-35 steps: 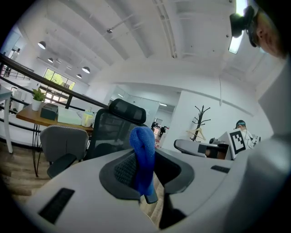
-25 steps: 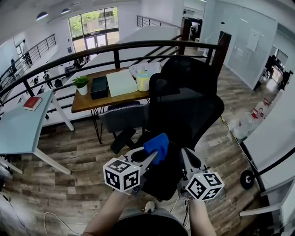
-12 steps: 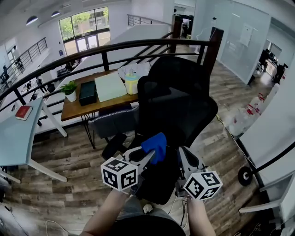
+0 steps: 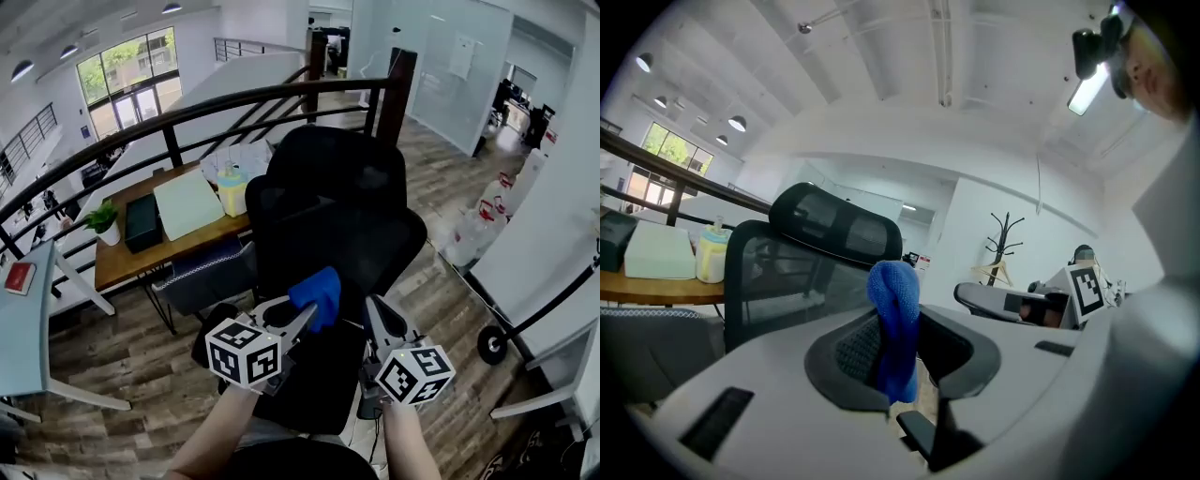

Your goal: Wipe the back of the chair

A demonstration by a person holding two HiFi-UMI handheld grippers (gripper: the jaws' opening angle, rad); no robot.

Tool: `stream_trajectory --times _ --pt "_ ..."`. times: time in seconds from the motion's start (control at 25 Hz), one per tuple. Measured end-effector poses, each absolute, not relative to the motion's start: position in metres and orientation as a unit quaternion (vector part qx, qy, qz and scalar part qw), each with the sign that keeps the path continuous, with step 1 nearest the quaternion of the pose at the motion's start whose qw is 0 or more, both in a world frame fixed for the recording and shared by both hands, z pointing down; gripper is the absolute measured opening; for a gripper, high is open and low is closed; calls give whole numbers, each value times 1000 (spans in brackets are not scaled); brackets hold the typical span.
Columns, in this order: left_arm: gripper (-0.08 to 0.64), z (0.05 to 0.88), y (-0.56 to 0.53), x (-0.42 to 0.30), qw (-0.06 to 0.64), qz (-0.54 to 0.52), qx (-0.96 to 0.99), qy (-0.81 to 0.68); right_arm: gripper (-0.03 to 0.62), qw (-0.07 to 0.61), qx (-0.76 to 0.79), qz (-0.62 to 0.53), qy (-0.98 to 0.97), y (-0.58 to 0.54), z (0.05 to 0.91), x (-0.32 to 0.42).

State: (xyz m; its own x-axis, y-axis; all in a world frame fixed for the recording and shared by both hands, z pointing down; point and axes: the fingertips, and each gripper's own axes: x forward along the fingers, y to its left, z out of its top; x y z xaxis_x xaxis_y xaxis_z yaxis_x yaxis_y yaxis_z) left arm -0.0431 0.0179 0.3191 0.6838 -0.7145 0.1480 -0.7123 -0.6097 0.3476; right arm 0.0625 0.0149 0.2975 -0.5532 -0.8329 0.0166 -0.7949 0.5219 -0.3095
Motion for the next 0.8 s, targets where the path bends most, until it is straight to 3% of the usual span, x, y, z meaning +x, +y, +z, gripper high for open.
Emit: stream_trajectory --times 0.8 --pt "94 265 -131 -3 131 5 958 -255 31 88 -564 -89 816 -104 254 73"
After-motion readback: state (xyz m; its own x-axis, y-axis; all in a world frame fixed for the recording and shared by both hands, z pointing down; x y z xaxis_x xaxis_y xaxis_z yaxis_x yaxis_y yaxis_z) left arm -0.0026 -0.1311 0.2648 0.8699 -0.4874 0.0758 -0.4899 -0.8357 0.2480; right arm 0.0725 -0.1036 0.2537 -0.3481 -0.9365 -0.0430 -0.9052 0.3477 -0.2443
